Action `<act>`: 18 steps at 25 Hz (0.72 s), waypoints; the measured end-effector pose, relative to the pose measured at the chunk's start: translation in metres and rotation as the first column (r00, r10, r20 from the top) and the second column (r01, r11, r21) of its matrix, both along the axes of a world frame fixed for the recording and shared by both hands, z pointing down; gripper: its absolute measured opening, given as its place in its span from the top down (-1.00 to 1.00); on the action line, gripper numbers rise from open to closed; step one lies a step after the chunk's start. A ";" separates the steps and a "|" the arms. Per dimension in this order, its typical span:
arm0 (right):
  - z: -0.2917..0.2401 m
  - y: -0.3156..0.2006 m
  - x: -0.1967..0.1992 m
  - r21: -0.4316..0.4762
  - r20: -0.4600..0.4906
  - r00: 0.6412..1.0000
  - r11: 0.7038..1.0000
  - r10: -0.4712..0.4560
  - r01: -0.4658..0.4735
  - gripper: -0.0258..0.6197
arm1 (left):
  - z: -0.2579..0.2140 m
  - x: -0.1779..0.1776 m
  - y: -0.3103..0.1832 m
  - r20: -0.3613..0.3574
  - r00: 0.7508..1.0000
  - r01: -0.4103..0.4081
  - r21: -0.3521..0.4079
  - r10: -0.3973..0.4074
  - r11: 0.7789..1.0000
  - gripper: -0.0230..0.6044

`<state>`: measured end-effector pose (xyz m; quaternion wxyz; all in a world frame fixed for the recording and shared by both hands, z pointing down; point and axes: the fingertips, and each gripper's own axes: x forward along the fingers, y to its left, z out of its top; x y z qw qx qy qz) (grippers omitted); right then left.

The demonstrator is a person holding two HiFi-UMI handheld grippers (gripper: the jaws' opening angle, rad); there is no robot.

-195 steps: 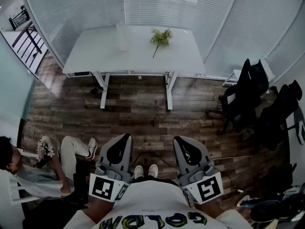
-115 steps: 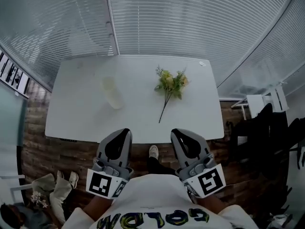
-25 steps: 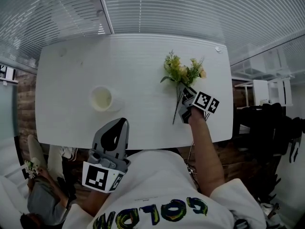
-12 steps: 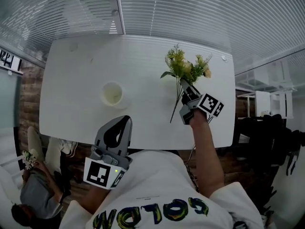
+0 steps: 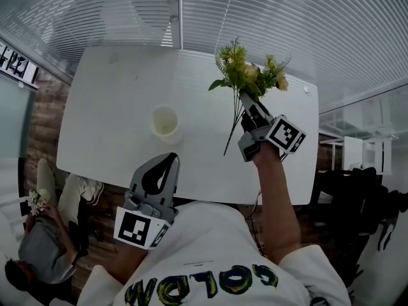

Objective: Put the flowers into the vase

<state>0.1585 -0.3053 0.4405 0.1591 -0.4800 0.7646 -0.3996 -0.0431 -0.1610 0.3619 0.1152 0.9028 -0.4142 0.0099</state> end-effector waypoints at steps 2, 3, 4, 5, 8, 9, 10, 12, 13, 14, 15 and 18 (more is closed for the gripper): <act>-0.015 -0.005 -0.011 0.030 -0.005 1.000 0.999 -0.022 0.022 0.73 | -0.002 -0.002 0.000 0.001 1.000 0.007 0.004 -0.007 1.000 0.88; -0.023 -0.006 -0.016 0.047 -0.008 0.999 0.998 -0.033 0.033 0.73 | -0.003 -0.001 0.001 0.001 1.000 0.011 0.008 -0.011 1.000 0.88; -0.030 -0.006 -0.020 0.066 -0.011 0.999 0.997 -0.045 0.045 0.73 | -0.004 0.000 0.003 0.002 1.000 0.015 0.012 -0.015 1.000 0.88; -0.037 -0.005 -0.023 0.083 -0.014 0.998 0.995 -0.056 0.057 0.73 | -0.003 0.002 0.006 0.002 1.000 0.019 0.014 -0.019 1.000 0.88; -0.058 -0.003 -0.033 0.137 -0.028 0.996 0.986 -0.089 0.092 0.73 | -0.001 0.007 0.013 0.002 1.000 0.031 0.018 -0.031 0.999 0.88; -0.065 -0.002 -0.036 0.156 -0.033 0.995 0.982 -0.099 0.103 0.73 | 0.000 0.008 0.014 0.004 0.999 0.034 0.020 -0.034 0.999 0.88; -0.073 -0.002 -0.040 0.176 -0.038 0.993 0.978 -0.110 0.115 0.73 | 0.000 0.009 0.015 0.006 0.999 0.036 0.021 -0.036 0.999 0.88; -0.090 0.000 -0.048 0.220 -0.052 0.989 0.965 -0.135 0.143 0.73 | 0.001 0.012 0.018 0.010 0.999 0.041 0.024 -0.042 0.999 0.88; -0.097 0.001 -0.052 0.239 -0.059 0.987 0.958 -0.147 0.158 0.73 | 0.001 0.014 0.019 0.011 0.999 0.044 0.026 -0.044 0.999 0.88; -0.101 0.001 -0.055 0.251 -0.065 0.986 0.954 -0.155 0.167 0.73 | 0.001 0.014 0.019 0.012 0.999 0.046 0.028 -0.046 0.999 0.88; -0.105 -0.001 -0.060 0.257 -0.069 0.985 0.951 -0.160 0.173 0.73 | 0.001 0.013 0.018 0.011 0.999 0.048 0.029 -0.048 0.998 0.88; -0.125 -0.012 -0.089 0.293 -0.081 0.979 0.934 -0.188 0.203 0.73 | 0.000 -0.001 0.005 0.007 0.999 0.053 0.025 -0.053 0.998 0.88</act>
